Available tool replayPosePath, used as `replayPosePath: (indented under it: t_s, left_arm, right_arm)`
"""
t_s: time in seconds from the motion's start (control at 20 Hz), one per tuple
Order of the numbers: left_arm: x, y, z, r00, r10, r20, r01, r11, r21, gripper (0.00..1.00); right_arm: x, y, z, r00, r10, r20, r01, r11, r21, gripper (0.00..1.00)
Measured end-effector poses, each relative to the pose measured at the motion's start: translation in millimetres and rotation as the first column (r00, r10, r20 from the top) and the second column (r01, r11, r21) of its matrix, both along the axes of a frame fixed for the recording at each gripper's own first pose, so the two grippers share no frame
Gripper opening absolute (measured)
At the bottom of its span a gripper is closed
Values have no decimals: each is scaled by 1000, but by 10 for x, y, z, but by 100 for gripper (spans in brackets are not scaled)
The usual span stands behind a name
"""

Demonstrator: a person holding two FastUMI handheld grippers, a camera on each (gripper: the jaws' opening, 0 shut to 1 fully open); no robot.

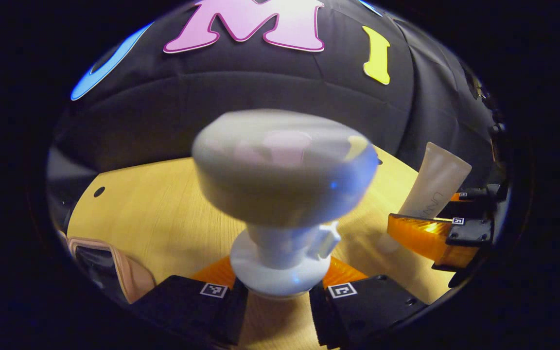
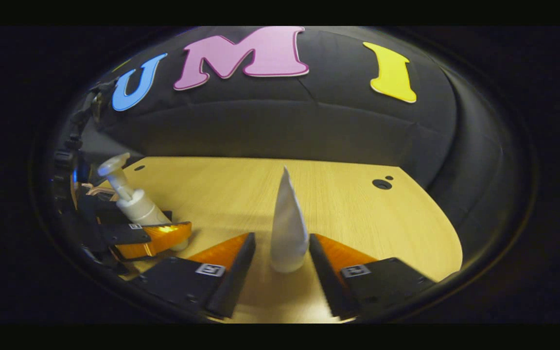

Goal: First open the suitcase, pack the skin care products into it, and then close the suitcase.

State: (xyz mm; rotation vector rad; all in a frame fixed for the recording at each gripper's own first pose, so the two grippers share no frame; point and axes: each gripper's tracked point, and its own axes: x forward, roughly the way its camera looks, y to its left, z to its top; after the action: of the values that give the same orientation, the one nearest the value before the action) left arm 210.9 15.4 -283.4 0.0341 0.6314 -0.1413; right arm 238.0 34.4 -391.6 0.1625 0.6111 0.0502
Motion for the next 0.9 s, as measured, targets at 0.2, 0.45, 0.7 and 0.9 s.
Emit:
replayPosePath:
  t_s: [0.2,0.45,0.7,0.9]
  left_arm:
    - [-112,32,171,996,-20,-87,18,999,-28,60]
    - [-892,668,914,954,-14,-299,-28,990,-135,57]
    - [-1818,2081,929,800,130,-586,-93,991,93,57]
    - [-2298,2394,598,651,163,-742,-184,981,54,57]
  right_arm:
    - [72,-26,22,999,-24,-21,25,998,50,37]
    - [-51,-6,638,998,-12,63,7,996,88,33]
    - [-266,255,1207,986,33,164,-48,995,87,33]
    - [-433,539,1683,968,68,243,-93,991,93,33]
